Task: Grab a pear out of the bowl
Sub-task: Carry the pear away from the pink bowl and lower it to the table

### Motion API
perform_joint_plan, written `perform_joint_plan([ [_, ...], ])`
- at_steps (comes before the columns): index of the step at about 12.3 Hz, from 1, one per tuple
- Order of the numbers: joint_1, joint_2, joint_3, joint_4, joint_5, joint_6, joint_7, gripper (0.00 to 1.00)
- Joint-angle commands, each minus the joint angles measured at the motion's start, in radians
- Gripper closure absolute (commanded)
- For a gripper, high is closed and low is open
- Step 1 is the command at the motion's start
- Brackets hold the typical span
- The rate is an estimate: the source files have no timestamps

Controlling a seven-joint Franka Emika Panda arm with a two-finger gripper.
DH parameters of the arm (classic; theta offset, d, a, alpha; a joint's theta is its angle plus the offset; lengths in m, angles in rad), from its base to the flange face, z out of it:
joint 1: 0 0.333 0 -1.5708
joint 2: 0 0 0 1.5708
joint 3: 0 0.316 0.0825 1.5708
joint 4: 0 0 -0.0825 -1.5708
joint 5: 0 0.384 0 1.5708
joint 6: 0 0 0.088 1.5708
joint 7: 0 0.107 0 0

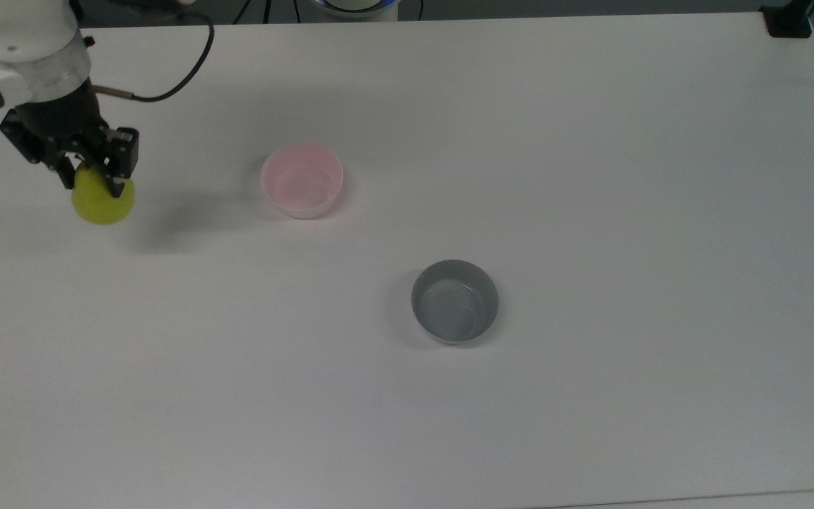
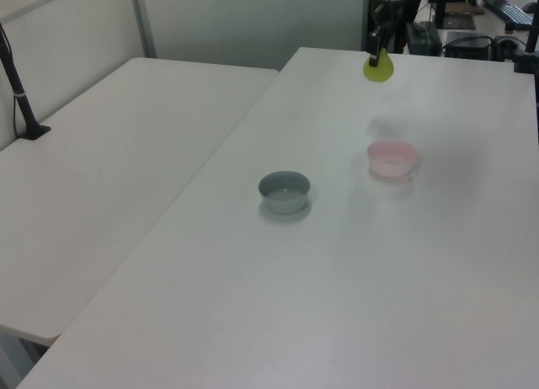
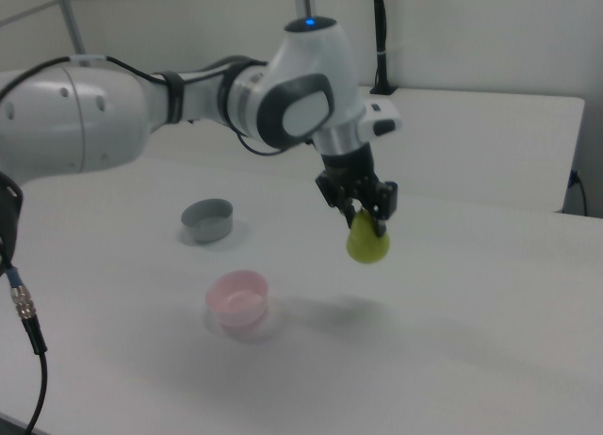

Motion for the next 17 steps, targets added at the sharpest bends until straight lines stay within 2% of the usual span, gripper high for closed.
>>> perform_joint_plan([
  [1, -0.035, 0.081, -0.016, 0.025, 0.076, 0.043, -0.143, 0.87],
  [4, -0.064, 0.11, -0.015, 0.025, 0.082, 0.043, -0.243, 0.87],
  [7, -0.079, 0.158, -0.015, 0.047, 0.111, 0.043, -0.261, 0.87],
  [13, -0.09, 0.185, -0.01, 0.042, 0.142, 0.06, -0.284, 0.84],
  [14, -0.089, 0.185, -0.01, 0.038, 0.142, 0.066, -0.284, 0.79],
  [15, -0.089, 0.187, -0.01, 0.036, 0.142, 0.07, -0.28, 0.66],
  [16, -0.09, 0.185, -0.01, 0.036, 0.142, 0.07, -0.278, 0.38],
  [17, -0.09, 0.184, -0.01, 0.034, 0.134, 0.07, -0.28, 0.2],
])
